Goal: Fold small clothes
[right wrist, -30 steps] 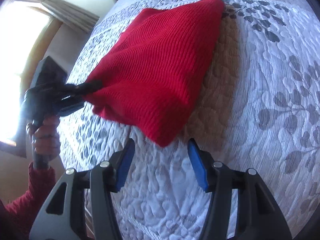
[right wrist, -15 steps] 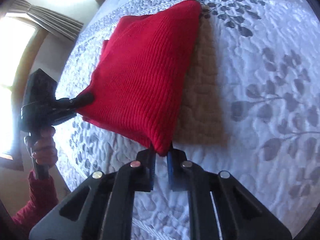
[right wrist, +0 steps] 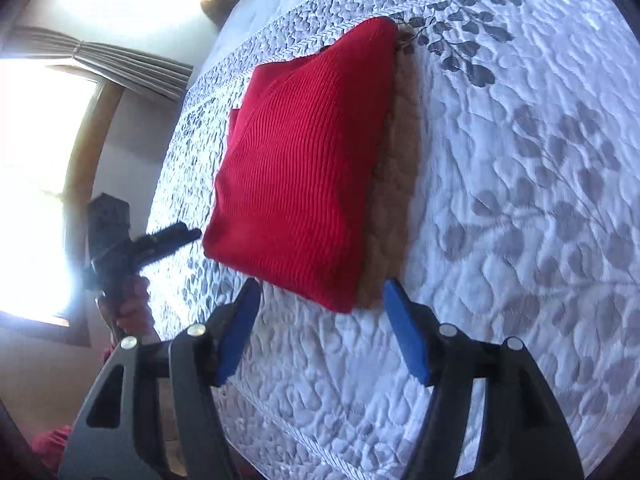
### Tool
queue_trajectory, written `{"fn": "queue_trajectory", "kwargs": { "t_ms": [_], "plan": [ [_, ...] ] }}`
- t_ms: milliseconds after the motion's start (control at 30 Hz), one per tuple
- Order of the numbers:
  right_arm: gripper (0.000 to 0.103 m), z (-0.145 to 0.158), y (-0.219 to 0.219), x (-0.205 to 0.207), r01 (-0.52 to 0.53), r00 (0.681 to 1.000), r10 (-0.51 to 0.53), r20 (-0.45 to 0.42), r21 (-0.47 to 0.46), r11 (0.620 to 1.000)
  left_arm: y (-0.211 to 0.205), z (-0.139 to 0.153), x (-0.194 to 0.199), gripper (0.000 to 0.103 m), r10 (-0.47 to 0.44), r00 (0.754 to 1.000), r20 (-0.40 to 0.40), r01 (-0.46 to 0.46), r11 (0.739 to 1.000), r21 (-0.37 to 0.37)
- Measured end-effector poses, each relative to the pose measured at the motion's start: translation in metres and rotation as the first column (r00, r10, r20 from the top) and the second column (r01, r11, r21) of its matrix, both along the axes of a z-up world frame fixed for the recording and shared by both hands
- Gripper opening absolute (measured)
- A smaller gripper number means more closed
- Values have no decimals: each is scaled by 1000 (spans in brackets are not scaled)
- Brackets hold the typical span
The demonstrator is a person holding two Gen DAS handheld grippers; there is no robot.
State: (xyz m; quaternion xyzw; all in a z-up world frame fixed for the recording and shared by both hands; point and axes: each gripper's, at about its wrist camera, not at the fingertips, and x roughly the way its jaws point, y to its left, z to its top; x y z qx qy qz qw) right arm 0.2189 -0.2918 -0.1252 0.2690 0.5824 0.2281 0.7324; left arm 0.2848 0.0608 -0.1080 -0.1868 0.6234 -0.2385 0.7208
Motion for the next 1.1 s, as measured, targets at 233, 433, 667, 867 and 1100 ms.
{"fn": "queue_trajectory", "kwargs": {
  "t_ms": [233,433,667,867,1100],
  "plan": [
    [68,-35,20,33,-34,994,38,-100,35,999,-12,-33,4,71,-39,998,-48,42,997,65],
    [17,-58,34,34,-17,991,33,-131,128,992,-24,-38,6,12,-38,995,-88,41,999,27],
    [12,-27,8,8,-7,997,16,-77,113,994,-12,-30,-13,8,-44,994,-104,34,995,-96],
    [12,-9,-20,-54,1,996,5,-93,63,998,-22,-22,-64,8,-110,986,-121,95,988,-122],
    [12,-4,-28,-149,1,992,-5,-123,-32,999,-17,-39,-138,8,-154,974,-169,142,987,-79]
  ]
}}
